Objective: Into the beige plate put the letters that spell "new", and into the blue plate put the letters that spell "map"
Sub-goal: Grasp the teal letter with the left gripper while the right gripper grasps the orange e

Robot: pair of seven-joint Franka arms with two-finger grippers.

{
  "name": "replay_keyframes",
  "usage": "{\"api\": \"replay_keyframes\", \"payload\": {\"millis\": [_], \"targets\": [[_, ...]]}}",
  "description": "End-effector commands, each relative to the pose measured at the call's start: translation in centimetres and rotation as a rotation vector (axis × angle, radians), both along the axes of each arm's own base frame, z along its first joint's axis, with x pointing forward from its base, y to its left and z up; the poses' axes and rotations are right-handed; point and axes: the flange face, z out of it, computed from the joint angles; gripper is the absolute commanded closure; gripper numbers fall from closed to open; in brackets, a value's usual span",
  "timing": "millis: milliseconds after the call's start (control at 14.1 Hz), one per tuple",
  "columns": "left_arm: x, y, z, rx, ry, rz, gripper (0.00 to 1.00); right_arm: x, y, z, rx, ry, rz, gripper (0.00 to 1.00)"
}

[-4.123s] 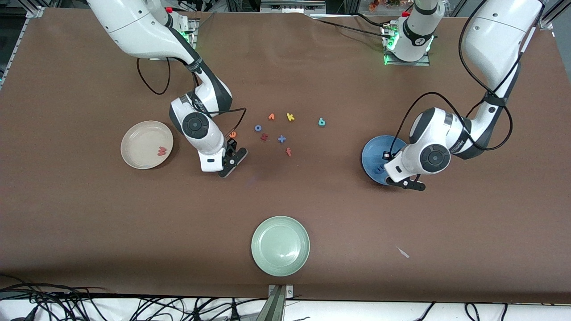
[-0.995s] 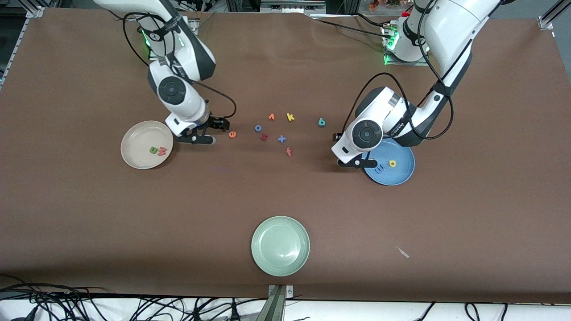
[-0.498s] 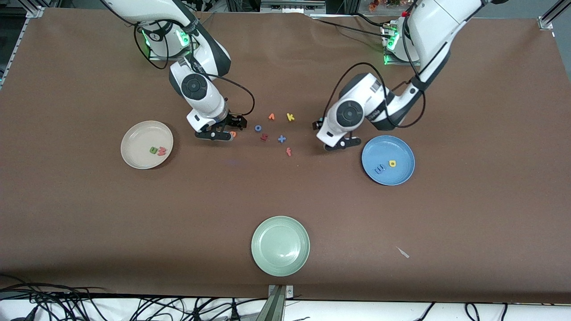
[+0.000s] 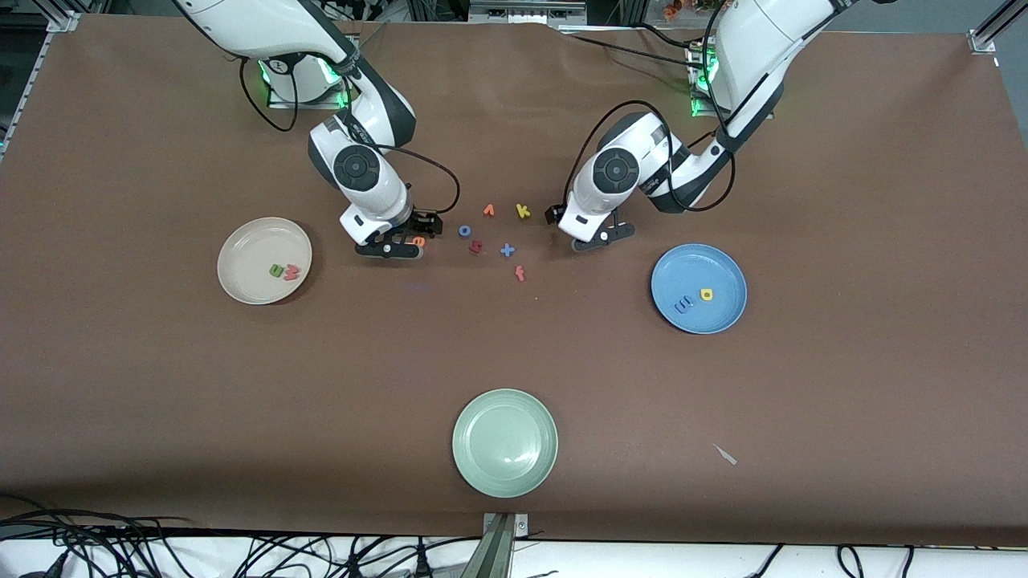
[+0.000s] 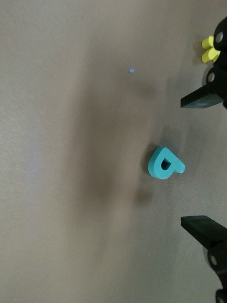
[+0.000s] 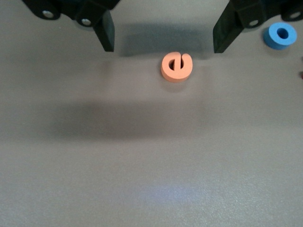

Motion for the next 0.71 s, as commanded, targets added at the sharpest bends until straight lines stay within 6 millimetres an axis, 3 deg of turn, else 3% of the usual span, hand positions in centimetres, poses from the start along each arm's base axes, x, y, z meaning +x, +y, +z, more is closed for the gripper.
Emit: {"api": "replay_keyframes", "payload": {"millis": [0,355,640], "targets": [[-0.78,0.21,0.9,0.024,-0.047,-0.025,0.0,0.79,0.56,-0.31,0.007,-0.011,0.002,0.12],[-0.72,0.49,0.56,0.035,-0.059,-0.049,0.0,0.93,0.65,-0.3,0.012,-0.018,0.005,0.21],[-0.61,0.52,0.58,0.035,-0.06,-0.049,0.01,0.89,0.76,-0.58,0.013,-0.015,0.007,0.33]]}}
